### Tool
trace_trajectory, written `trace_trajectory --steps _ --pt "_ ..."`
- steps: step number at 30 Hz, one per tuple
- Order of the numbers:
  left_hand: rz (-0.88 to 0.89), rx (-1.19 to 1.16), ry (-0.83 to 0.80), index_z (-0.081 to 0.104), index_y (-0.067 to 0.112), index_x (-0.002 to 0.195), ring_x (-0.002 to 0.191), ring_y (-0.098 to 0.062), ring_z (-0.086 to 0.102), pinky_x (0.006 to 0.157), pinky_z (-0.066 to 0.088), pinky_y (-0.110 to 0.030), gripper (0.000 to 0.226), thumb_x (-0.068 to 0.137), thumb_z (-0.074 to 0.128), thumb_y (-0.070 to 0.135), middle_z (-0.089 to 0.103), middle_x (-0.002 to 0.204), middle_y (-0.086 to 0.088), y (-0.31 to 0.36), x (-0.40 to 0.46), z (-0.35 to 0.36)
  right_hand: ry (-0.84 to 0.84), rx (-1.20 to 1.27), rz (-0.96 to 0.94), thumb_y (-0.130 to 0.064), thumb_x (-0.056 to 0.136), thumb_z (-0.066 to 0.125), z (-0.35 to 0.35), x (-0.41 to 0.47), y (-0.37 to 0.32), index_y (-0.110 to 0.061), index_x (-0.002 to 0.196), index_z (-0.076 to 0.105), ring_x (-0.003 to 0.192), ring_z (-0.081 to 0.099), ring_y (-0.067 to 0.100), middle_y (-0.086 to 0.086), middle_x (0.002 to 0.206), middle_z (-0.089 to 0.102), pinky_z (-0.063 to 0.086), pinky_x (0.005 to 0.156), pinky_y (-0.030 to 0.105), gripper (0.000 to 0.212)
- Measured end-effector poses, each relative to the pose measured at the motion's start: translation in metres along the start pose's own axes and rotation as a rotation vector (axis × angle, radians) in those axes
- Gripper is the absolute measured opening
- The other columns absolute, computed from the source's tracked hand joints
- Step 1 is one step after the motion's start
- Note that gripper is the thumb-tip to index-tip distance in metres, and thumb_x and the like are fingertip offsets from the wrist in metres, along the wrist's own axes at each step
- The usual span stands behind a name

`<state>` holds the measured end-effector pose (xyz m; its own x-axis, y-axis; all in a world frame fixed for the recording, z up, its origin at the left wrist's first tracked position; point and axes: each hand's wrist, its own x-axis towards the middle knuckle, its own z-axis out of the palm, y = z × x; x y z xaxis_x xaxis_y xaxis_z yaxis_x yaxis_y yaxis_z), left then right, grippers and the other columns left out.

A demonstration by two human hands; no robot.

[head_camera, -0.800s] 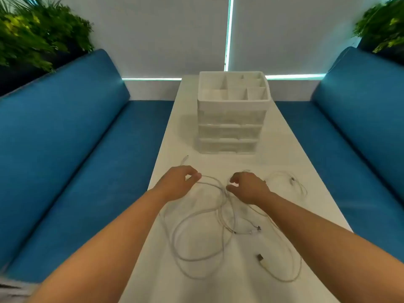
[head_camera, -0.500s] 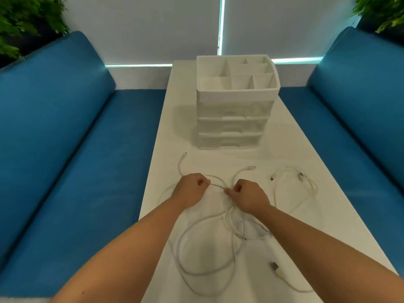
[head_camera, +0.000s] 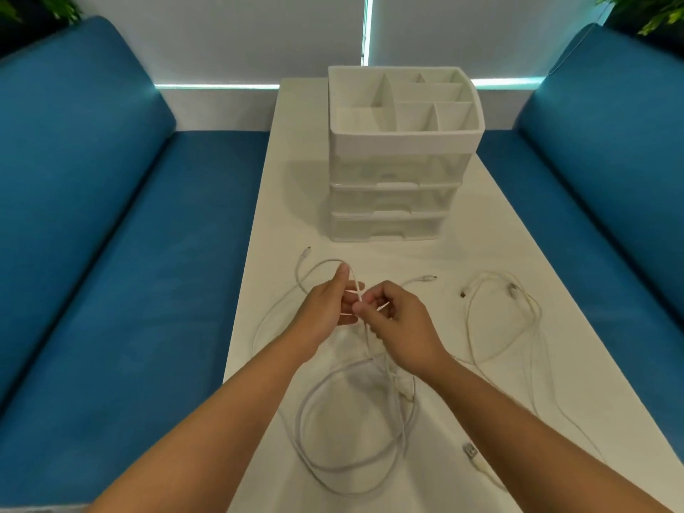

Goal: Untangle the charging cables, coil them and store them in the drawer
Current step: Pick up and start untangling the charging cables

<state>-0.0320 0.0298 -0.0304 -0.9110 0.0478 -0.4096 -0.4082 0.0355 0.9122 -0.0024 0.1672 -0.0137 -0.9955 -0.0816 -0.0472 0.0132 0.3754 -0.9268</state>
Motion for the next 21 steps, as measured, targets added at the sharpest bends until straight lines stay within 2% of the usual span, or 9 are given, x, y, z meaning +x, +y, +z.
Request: trace_trajectory --steps 2,4,6,8,10,12,16,19,21 --pt "0.019 -0.218 -0.014 0.065 0.008 0.11 0.091 -0.028 0.071 0.087 0.055 -0.039 0.05 0.103 0.033 0.046 0.074 0.096 -0.015 0.007 -0.021 -0.004 -0.049 0.098 0.003 -0.02 0.084 0.072 0.008 -0.015 -0.006 -0.014 0.082 0.065 0.058 0.056 0.008 -0.008 0.076 0.067 0.049 0.061 0.027 0.01" --pt "0.049 -0.292 0.013 0.062 0.007 0.108 0.08 -0.027 0.069 0.081 0.055 -0.042 0.038 0.105 0.036 0.035 0.073 0.084 -0.011 0.013 -0.036 -0.008 -0.142 0.159 -0.015 -0.016 0.084 0.073 0.01 -0.026 -0.007 -0.011 0.083 0.067 0.056 0.056 0.011 -0.005 0.074 0.067 0.049 0.059 0.027 0.008" --pt "0.051 -0.315 0.081 0.06 0.007 0.103 0.065 -0.021 0.061 0.068 0.056 -0.037 0.026 0.104 0.039 0.022 0.065 0.067 -0.005 0.016 -0.044 -0.012 -0.244 0.205 0.009 -0.014 0.085 0.072 0.005 -0.028 -0.007 -0.008 0.087 0.07 0.058 0.058 0.015 0.008 0.081 0.069 0.051 0.06 0.03 0.007" --pt "0.046 -0.363 0.126 0.059 0.006 0.103 0.053 -0.014 0.046 0.052 0.049 -0.027 0.021 0.102 0.039 0.013 0.051 0.057 -0.001 0.016 -0.05 -0.016 -0.244 0.188 0.049 -0.016 0.087 0.069 -0.004 -0.02 -0.002 -0.006 0.087 0.072 0.062 0.06 0.015 0.008 0.082 0.07 0.052 0.063 0.03 0.01" --pt "0.034 -0.361 0.141 0.06 0.005 0.105 0.048 -0.01 0.034 0.043 0.033 -0.021 0.022 0.102 0.04 0.012 0.043 0.053 0.002 0.015 -0.058 -0.021 -0.143 0.019 0.035 -0.02 0.087 0.066 -0.011 -0.001 0.008 -0.01 0.085 0.071 0.065 0.061 0.012 0.003 0.08 0.07 0.051 0.067 0.03 0.012" --pt "0.025 -0.312 0.155 0.061 0.006 0.104 0.047 -0.009 0.027 0.041 0.022 -0.02 0.022 0.101 0.04 0.014 0.038 0.053 0.004 0.012 -0.069 -0.024 -0.107 -0.23 -0.025 -0.022 0.087 0.064 -0.014 0.022 0.02 -0.011 0.091 0.069 0.073 0.06 0.01 -0.001 0.087 0.068 0.046 0.069 0.026 0.012" --pt "0.054 -0.179 0.207 0.062 0.005 0.104 0.047 -0.01 0.021 0.042 0.018 -0.022 0.028 0.102 0.039 0.021 0.029 0.054 0.004 0.003 -0.091 -0.025 -0.337 -0.755 -0.062 -0.024 0.09 0.061 -0.002 0.052 0.042 -0.006 0.12 0.053 0.104 0.054 0.027 0.012 0.117 0.053 0.044 0.085 0.033 0.035" --pt "0.062 -0.111 0.214 0.063 0.011 0.109 0.049 -0.011 0.018 0.048 0.016 -0.026 0.043 0.105 0.032 0.041 0.024 0.055 0.003 0.001 -0.103 -0.025 -0.34 -0.857 -0.048 -0.017 0.093 0.05 0.009 0.058 0.049 -0.001 0.115 0.05 0.106 0.053 0.033 0.017 0.117 0.051 0.041 0.081 0.033 0.027" --pt "0.068 -0.056 0.206 0.057 0.02 0.122 0.048 -0.01 0.019 0.045 0.019 -0.023 0.038 0.106 0.028 0.039 0.025 0.053 0.006 0.002 -0.108 -0.023 -0.354 -0.872 -0.008 -0.013 0.095 0.043 0.009 0.061 0.049 0.001 0.111 0.051 0.106 0.055 0.034 0.019 0.116 0.055 0.039 0.079 0.032 0.022"
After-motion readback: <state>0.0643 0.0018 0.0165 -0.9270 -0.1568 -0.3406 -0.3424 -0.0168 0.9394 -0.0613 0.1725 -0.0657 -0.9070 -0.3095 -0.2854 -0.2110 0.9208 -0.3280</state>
